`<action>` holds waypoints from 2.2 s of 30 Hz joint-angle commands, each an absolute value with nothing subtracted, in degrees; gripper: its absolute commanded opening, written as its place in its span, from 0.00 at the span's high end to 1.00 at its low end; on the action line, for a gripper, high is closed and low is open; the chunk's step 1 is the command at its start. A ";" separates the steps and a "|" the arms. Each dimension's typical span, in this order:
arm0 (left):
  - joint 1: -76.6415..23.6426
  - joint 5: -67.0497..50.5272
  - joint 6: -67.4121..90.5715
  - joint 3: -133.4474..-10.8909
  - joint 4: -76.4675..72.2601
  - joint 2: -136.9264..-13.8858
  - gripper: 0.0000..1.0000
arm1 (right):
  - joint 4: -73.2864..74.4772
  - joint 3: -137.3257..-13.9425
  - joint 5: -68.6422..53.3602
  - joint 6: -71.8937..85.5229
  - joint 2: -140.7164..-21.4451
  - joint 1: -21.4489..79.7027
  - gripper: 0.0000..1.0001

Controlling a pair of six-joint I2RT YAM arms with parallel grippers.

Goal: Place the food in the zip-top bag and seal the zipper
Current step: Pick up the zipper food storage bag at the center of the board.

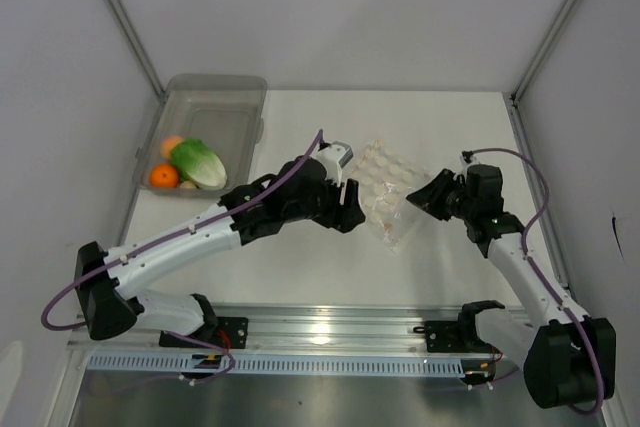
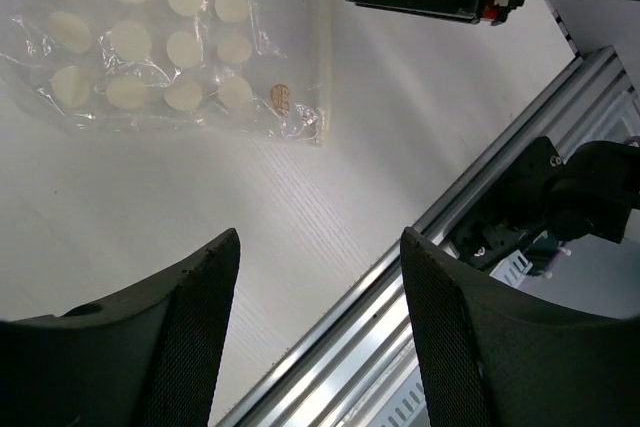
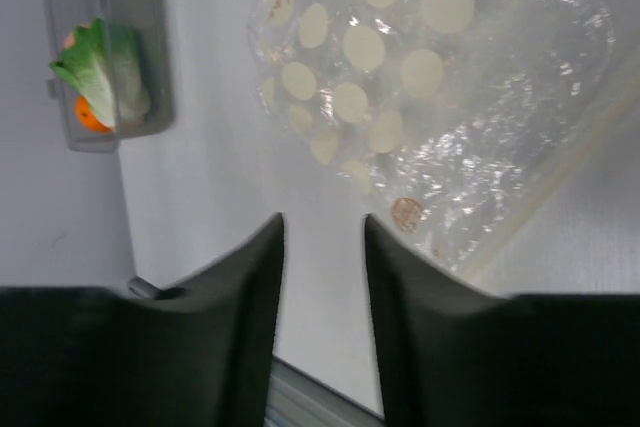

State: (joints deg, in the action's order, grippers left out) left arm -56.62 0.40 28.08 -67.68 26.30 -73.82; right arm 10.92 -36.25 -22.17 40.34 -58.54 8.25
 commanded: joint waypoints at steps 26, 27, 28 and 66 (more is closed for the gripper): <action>-60.03 0.27 29.71 -59.06 22.85 -64.25 0.31 | -22.83 -20.57 -36.29 37.52 -81.20 -8.70 0.69; -60.03 -1.13 29.79 -58.98 22.76 -64.07 0.31 | -23.90 -20.39 -36.65 37.88 -81.47 -8.70 0.69; -60.03 -1.14 29.79 -58.80 22.50 -63.90 0.31 | -24.86 -20.13 -36.82 38.58 -82.00 -8.70 0.69; -68.64 24.07 21.53 -72.41 29.88 -80.41 0.31 | 15.45 -42.71 -18.12 45.26 -61.02 15.55 1.00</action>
